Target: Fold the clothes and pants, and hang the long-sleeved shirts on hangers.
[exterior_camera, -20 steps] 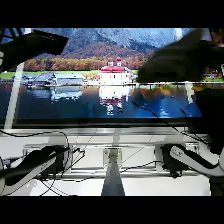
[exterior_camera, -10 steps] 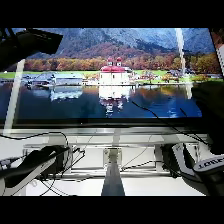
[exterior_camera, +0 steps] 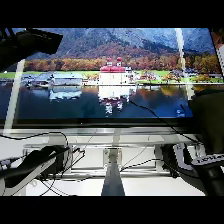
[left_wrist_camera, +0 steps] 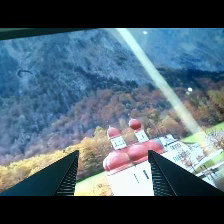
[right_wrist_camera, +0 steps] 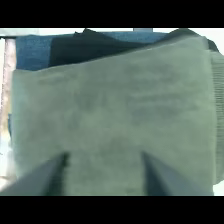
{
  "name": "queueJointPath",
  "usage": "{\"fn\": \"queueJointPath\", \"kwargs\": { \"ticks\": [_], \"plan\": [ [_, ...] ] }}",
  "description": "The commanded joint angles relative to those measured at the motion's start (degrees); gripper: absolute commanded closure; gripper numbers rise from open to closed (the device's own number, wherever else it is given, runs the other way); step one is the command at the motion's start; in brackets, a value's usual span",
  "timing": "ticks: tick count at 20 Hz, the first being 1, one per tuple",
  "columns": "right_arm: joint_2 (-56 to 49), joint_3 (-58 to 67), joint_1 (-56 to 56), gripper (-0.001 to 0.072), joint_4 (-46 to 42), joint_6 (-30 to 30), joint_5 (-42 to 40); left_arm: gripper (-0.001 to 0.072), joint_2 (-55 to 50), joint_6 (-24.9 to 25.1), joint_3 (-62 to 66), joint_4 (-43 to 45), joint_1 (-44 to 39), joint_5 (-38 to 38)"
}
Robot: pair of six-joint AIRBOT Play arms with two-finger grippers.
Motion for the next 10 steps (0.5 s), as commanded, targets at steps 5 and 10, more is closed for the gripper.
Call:
{"fn": "queueJointPath", "kwargs": {
  "ticks": [5,10],
  "plan": [
    [-1.22,-1.90,29.14,0.0661,1.73,-15.39,-5.79,0.0241,0.04,0.00,0.00,0.00,0.07,0.02],
    [-2.80,-1.88,52.46,0.0662,-12.26,-24.15,-14.56,0.0240,0.04,0.00,0.00,0.00,0.07,0.04]
  ]
}}
